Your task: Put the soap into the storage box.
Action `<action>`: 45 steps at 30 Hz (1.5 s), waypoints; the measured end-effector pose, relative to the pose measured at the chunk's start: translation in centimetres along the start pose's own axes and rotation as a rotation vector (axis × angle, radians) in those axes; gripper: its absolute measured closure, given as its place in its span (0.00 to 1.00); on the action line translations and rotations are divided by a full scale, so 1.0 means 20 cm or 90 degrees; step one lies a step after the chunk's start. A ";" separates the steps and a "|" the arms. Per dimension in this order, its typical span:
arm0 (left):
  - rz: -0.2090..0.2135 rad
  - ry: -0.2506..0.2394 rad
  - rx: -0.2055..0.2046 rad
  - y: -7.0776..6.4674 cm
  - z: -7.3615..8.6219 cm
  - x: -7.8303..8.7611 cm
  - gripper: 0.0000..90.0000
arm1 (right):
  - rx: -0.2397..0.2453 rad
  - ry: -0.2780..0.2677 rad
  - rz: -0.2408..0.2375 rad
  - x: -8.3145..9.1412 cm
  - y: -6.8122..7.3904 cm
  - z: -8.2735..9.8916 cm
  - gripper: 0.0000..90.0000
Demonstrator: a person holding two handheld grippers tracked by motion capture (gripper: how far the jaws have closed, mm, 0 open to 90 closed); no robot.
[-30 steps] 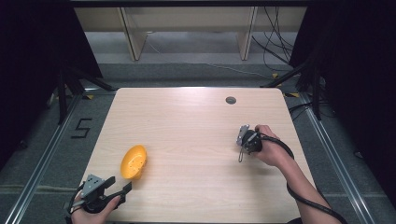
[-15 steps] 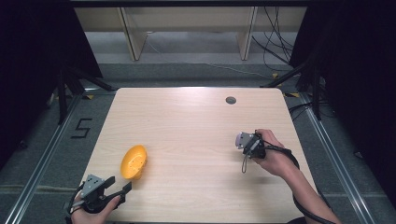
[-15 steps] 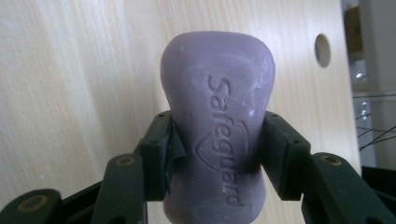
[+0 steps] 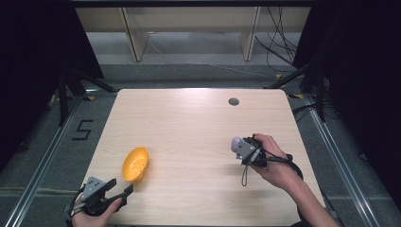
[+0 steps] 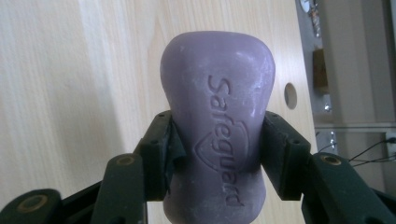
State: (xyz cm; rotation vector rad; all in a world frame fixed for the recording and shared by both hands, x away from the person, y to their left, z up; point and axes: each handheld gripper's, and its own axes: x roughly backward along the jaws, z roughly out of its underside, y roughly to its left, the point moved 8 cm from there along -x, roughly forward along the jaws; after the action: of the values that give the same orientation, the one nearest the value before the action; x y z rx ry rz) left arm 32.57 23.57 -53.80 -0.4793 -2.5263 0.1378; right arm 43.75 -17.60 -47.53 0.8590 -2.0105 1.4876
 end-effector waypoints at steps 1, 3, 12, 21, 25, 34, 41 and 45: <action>0.000 0.000 0.001 0.00 0.00 0.00 0.31 | 0.002 -0.004 0.002 0.01 0.01 -0.01 0.56; 0.000 0.000 0.003 0.00 0.00 0.00 0.31 | 0.009 -0.014 0.006 0.03 0.02 -0.04 0.56; 0.000 0.001 0.003 0.00 0.00 0.00 0.31 | 0.031 -0.045 0.020 0.11 0.07 -0.13 0.56; -0.007 0.004 -0.004 0.00 0.00 0.00 0.31 | 0.037 -0.078 0.034 0.15 0.13 -0.18 0.56; -0.003 0.000 0.000 0.00 0.00 0.00 0.31 | 0.046 -0.081 0.048 0.17 0.15 -0.19 0.56; -0.005 -0.008 0.000 0.01 -0.01 0.01 0.31 | 0.050 -0.099 0.057 0.18 0.20 -0.22 0.56; -0.005 -0.023 -0.017 -0.02 -0.05 0.03 0.31 | 0.082 -0.110 0.067 0.20 0.21 -0.25 0.56; 0.015 -0.033 -0.022 -0.07 -0.11 0.05 0.31 | 0.098 -0.122 0.072 0.19 0.24 -0.28 0.56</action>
State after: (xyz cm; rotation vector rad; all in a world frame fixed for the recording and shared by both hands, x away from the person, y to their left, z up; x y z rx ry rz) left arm 32.65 22.69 -51.14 -0.5254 -2.5774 0.1163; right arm 37.77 -12.07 -46.29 0.9981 -2.1338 1.6980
